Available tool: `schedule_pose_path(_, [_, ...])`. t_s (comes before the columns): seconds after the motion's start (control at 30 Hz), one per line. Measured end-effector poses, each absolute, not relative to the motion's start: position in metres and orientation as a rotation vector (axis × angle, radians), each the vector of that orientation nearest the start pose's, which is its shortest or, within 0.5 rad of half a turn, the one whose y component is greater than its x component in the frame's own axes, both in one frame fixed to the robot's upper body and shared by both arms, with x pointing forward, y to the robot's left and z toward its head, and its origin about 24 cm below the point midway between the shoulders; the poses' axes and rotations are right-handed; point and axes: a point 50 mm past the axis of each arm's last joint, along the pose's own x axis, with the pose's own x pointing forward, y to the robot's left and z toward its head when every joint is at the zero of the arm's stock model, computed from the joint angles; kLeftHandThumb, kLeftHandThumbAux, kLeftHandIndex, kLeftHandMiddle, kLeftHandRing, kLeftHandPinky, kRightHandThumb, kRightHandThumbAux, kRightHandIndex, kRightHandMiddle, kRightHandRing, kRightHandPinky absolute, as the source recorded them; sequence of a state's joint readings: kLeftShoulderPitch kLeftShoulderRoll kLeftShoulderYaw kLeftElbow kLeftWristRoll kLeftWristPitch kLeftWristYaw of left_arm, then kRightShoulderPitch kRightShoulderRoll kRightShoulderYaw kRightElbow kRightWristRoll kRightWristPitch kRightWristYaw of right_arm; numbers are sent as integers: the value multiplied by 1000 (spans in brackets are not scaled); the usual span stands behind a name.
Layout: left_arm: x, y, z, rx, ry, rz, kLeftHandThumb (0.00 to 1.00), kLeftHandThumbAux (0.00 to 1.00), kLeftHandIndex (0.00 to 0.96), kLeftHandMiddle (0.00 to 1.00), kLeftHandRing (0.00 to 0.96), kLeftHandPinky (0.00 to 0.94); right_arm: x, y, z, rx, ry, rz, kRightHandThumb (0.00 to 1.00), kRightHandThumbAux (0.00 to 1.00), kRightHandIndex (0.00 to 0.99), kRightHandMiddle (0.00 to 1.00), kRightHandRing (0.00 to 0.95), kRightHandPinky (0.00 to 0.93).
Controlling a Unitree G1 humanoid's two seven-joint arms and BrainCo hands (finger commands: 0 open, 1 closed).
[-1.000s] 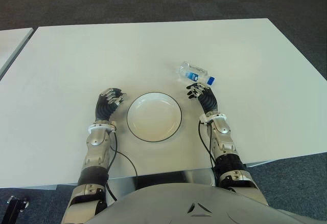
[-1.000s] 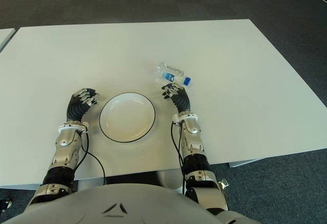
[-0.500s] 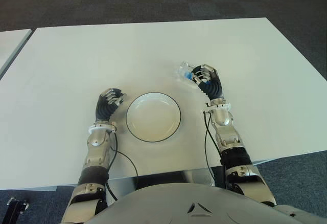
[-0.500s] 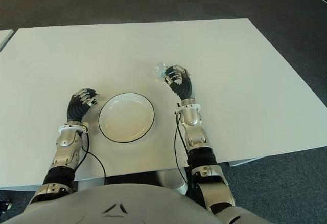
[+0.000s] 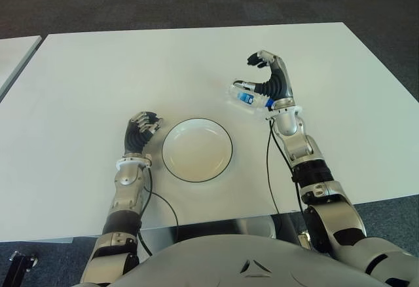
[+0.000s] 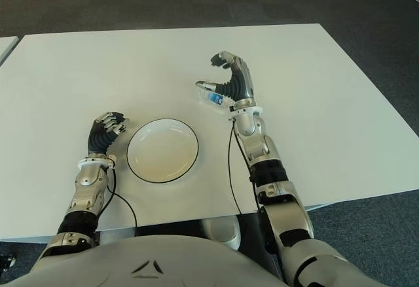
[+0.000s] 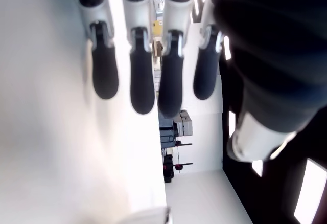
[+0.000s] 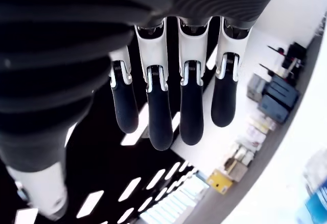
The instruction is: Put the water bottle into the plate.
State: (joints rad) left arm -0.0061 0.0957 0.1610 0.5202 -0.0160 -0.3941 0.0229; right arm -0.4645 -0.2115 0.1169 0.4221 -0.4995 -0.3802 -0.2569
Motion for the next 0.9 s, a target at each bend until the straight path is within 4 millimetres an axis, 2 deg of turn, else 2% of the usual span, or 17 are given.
schedule_pose_path(0.03, [228,212,-31,71,110,198,701,720,427,495,495,493,330,-133,113,-689,-515,42,483,701,219,260,260,243])
schedule_pose_path(0.13, [228,211,-31,67,109,204,700,719,427,493,492,491,336,-134,120,-734,-515,63,401,669,128,190,205,205])
schedule_pose_path(0.3, [228,211,-31,65,110,214,699,719,426,487,487,487,345,-135,131,-812,-503,92,379,610,46,102,143,184])
schedule_pose_path(0.37, [228,211,-32,64,111,216,700,719,427,487,487,491,350,-135,133,-837,-486,107,391,576,18,48,85,139])
schedule_pose_path(0.5, [228,211,-32,60,117,217,700,718,427,488,488,494,364,-133,133,-896,-411,155,419,542,4,12,34,91])
schedule_pose_path(0.57, [228,210,-32,58,117,217,700,718,427,487,488,493,370,-133,134,-920,-377,170,462,493,1,5,13,70])
schedule_pose_path(0.9, [228,210,-30,54,110,223,702,718,428,490,492,496,396,-126,131,-1024,-216,223,570,357,0,0,0,95])
